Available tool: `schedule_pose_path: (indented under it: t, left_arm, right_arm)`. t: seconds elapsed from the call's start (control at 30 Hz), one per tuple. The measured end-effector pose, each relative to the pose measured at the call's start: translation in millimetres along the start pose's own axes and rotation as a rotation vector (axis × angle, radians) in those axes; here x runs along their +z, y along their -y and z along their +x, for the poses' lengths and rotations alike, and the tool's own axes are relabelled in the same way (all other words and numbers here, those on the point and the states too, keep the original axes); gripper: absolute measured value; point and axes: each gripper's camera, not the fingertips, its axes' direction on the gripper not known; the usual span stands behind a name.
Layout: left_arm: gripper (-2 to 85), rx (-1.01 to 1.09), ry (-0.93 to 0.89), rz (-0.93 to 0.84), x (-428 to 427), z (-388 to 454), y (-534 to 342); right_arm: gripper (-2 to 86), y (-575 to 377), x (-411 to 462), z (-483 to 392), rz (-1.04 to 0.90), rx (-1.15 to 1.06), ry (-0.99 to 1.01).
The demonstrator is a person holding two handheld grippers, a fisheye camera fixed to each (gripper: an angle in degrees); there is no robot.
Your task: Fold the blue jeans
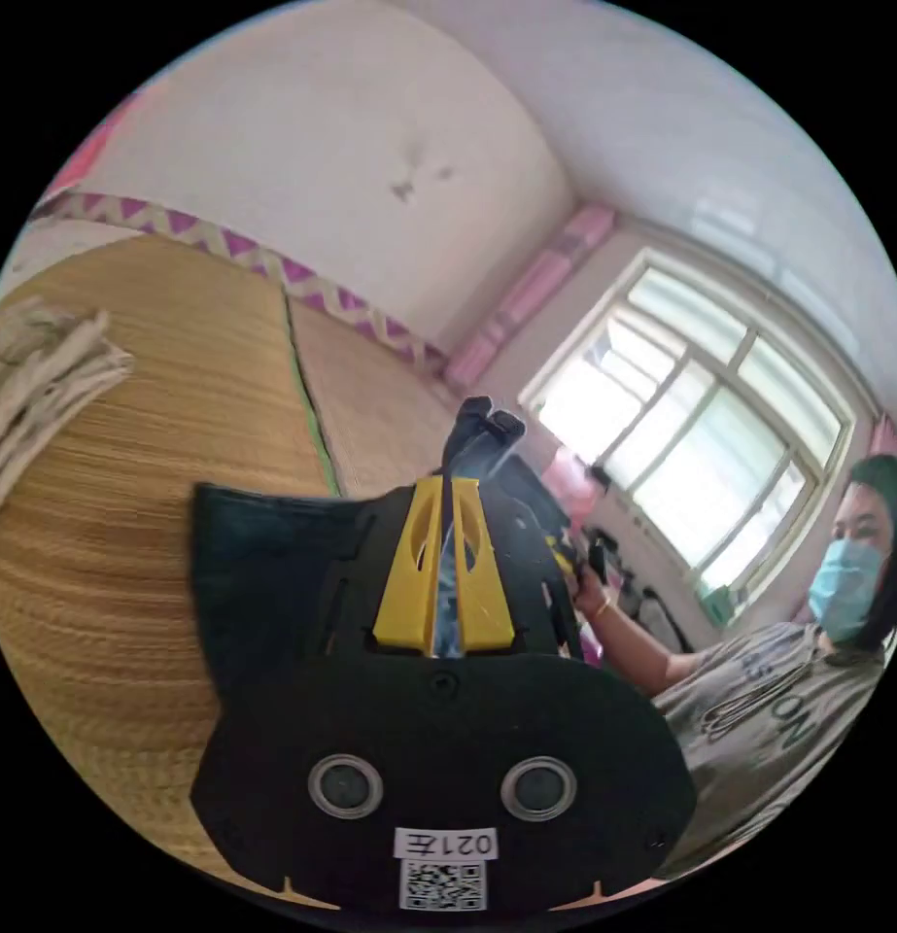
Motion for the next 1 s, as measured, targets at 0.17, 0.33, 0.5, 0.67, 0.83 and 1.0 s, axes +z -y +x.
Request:
schedule_pose_path:
  t: [0.17,0.33,0.5,0.67,0.83,1.0]
  left_arm:
    - [-1.0,-0.344,0.312,0.264,-232.5,-155.8,-53.4]
    - [-1.0,-0.784,0.287,0.312,-317.8,-306.6,-193.3]
    - [-1.0,-0.764,0.185,0.359,-329.9,-323.1,-222.4]
    - [-0.9,-0.66,0.289,0.497,-359.8,-284.0,-234.6]
    - [0.2,-0.197,0.449,0.225,-304.6,-194.3,-149.2]
    - [5.8,0.206,0.495,-0.12,-142.4,-128.3,-65.7]
  right_arm:
    - [8.0,4.0,1.7,-7.5,0.002,0.002,-0.005]
    - [7.9,11.8,9.4,-17.0,-0.016,0.028,-0.023]
    - [7.9,23.4,22.9,-31.8,-0.051,0.075,-0.057]
    - [7.7,29.3,-3.2,-59.2,0.036,0.117,-0.092]
    - [5.7,60.6,2.1,-186.6,0.036,-0.391,-0.181]
    - [5.6,87.2,177.8,-312.3,-0.396,-0.965,-0.387]
